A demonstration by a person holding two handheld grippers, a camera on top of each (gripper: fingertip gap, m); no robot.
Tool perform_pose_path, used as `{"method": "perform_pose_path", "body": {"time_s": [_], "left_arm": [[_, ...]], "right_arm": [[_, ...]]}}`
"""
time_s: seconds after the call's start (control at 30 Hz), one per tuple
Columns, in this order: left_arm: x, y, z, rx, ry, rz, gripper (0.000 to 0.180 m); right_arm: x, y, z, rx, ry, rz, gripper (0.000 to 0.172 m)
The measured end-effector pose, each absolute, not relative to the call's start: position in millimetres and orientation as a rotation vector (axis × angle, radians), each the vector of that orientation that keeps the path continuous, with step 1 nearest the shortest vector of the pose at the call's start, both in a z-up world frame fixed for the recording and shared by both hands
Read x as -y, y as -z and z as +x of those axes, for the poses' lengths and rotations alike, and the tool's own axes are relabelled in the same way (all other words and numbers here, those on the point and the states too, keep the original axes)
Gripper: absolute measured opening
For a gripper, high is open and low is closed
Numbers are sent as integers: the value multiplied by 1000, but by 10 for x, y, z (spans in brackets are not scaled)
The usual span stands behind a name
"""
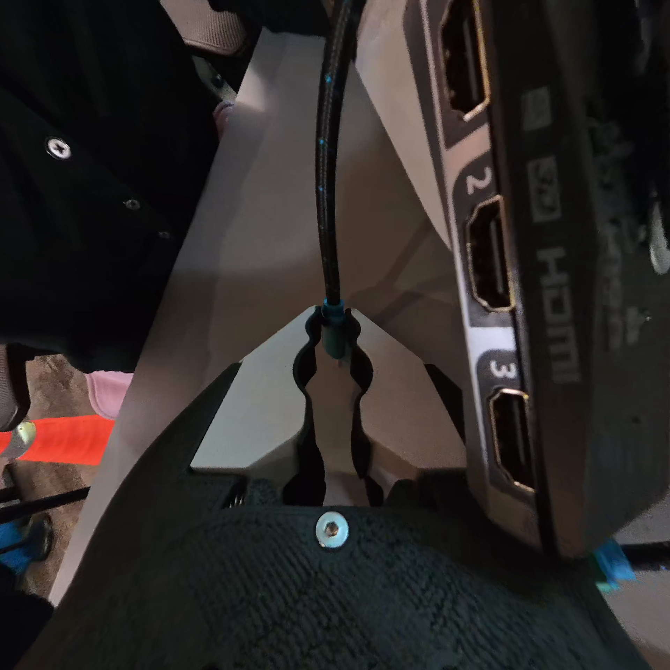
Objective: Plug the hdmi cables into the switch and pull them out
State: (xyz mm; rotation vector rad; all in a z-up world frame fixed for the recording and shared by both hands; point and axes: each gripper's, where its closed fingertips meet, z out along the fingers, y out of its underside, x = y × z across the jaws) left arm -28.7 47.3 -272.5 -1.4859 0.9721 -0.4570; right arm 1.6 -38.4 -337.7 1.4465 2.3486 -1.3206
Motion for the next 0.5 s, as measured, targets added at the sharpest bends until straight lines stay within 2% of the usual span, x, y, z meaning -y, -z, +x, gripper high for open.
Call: {"method": "perform_pose_path", "body": {"time_s": [0.33,0.5], "left_arm": [[-481,2684,-316,-949,478,-1490,23],[-471,2692,-313,-960,492,-1504,23]], "right_arm": [[343,2273,-210,-2074,2447,1419,10],[-95,1939,-154,-2071,2805,1649,10]]}}
